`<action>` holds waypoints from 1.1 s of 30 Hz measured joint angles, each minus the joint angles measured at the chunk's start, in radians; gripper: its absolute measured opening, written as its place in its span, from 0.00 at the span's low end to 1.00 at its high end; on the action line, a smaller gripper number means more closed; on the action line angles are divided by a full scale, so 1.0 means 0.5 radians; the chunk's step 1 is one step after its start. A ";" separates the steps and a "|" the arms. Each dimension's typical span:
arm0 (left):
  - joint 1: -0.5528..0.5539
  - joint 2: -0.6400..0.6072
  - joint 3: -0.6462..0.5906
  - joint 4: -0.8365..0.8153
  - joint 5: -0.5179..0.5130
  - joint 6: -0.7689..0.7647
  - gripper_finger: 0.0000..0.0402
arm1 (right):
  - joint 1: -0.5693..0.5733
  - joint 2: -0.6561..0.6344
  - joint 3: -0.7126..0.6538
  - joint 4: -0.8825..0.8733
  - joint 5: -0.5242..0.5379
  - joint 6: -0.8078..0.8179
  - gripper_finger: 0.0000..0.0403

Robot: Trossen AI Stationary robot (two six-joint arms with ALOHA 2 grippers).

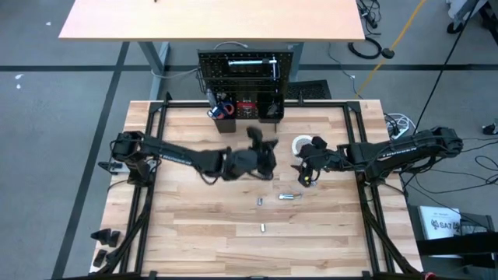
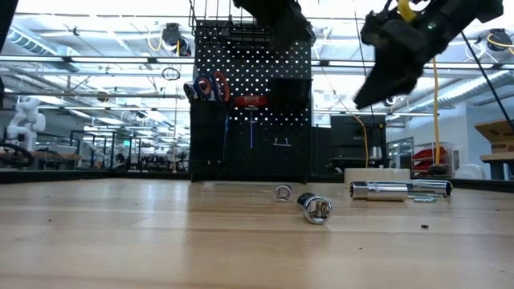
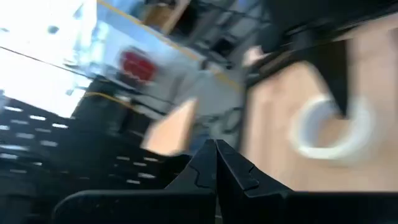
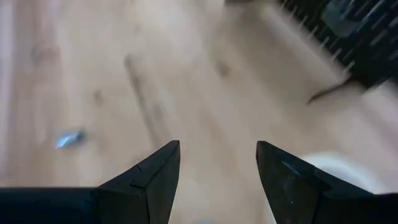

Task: Hang tools onto peg board
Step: Put the middle left socket into the right black bin on the peg board

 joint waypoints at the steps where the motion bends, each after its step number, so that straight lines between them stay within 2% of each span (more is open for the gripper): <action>1: -0.043 0.000 -0.004 -0.088 0.026 -0.125 0.00 | 0.000 0.000 0.000 -0.052 -0.083 0.045 0.50; 3: -0.118 -0.025 -0.066 -0.215 0.170 -0.381 0.00 | 0.011 0.000 0.000 -0.145 -0.257 0.131 0.50; 5: -0.176 -0.041 -0.170 -0.229 0.281 -0.586 0.00 | 0.061 0.000 0.000 -0.211 -0.337 0.208 0.50; 10: -0.239 -0.207 -0.540 -0.131 0.302 -0.972 0.00 | 0.261 0.038 0.000 -0.109 -0.331 0.211 0.50; 15: -0.283 -0.451 -0.959 0.171 0.321 -1.196 0.00 | 0.380 0.153 0.000 0.166 -0.331 0.058 0.50; 20: -0.307 -0.654 -1.282 0.513 0.474 -1.322 0.00 | 0.394 0.309 0.000 0.366 -0.338 0.005 0.50; 25: -0.304 -0.739 -1.417 0.538 0.742 -1.322 0.00 | 0.394 0.580 0.000 0.714 -0.340 -0.145 0.50; 29: -0.289 -0.718 -1.445 0.533 0.768 -1.322 0.00 | 0.389 0.848 0.001 1.184 -0.348 -0.260 0.50; 33: -0.278 -0.655 -1.450 0.516 0.769 -1.368 0.00 | 0.375 1.024 0.002 1.382 -0.348 -0.244 0.50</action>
